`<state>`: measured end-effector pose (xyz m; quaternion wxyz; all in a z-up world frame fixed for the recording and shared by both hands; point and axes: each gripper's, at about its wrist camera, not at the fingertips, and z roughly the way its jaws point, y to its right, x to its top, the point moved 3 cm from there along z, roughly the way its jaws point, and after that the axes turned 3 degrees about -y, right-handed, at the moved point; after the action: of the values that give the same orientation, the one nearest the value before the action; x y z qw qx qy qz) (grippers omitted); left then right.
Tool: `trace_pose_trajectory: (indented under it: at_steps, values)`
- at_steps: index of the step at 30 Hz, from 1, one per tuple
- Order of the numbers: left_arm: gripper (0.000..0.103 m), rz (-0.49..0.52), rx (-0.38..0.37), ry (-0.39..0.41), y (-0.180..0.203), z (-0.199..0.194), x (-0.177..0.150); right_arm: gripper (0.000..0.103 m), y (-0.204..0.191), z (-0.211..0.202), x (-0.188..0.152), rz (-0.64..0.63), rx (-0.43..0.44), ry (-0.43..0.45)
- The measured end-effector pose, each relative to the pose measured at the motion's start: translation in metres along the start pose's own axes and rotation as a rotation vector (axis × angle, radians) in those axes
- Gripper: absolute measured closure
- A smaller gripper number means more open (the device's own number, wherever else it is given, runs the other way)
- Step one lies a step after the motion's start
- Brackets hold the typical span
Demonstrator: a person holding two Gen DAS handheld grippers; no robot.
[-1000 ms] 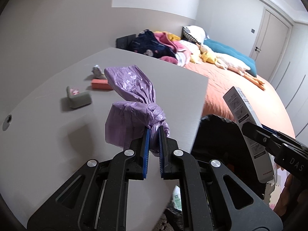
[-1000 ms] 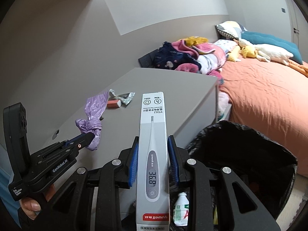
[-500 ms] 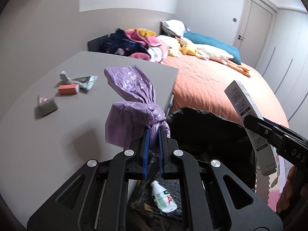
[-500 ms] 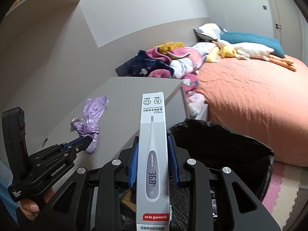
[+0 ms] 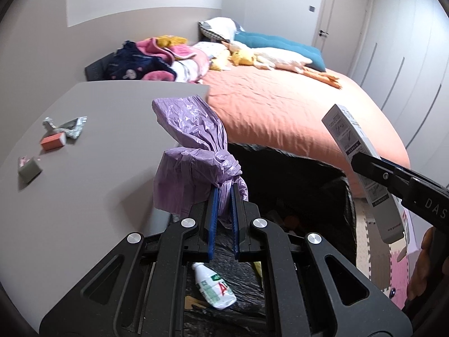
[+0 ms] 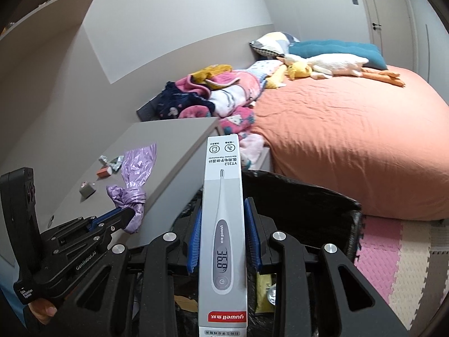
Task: Collect trash
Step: 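Open both tools to drop the bag and box into the bin, then move both tools back over the desk toward the grey corner guard and pink eraser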
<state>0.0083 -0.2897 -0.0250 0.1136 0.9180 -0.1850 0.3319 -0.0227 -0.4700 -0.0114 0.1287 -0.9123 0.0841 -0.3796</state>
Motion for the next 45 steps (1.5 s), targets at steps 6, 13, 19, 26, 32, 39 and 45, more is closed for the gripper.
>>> trace_pose_trajectory:
  at_steps: [6, 13, 19, 26, 32, 39, 45]
  values:
    - [0.095, 0.035, -0.043, -0.027, 0.018, 0.012, -0.001, 0.073, 0.014, -0.003, 0.0, 0.02, -0.028, 0.001]
    - [0.095, 0.058, -0.057, -0.084, 0.028, 0.025, -0.006, 0.072, 0.021, -0.004, 0.002, 0.034, -0.05, -0.002]
    - [0.007, 0.038, -0.033, -0.13, 0.022, 0.03, -0.01, 0.027, 0.028, -0.015, 0.005, 0.048, -0.112, 0.044]
    - [0.007, 0.032, -0.031, -0.111, 0.017, 0.023, -0.009, 0.026, 0.029, -0.013, 0.006, 0.051, -0.118, 0.043]
    - [0.007, 0.031, -0.015, -0.098, 0.012, 0.019, -0.008, 0.026, 0.023, -0.012, 0.005, 0.045, -0.108, 0.039]
    - [0.007, 0.013, 0.003, -0.097, 0.001, 0.016, -0.008, 0.026, 0.014, -0.002, 0.007, 0.032, -0.095, 0.025]
    - [0.007, -0.003, 0.015, -0.085, -0.011, 0.012, -0.005, 0.026, 0.002, 0.004, 0.009, 0.014, -0.076, 0.021]
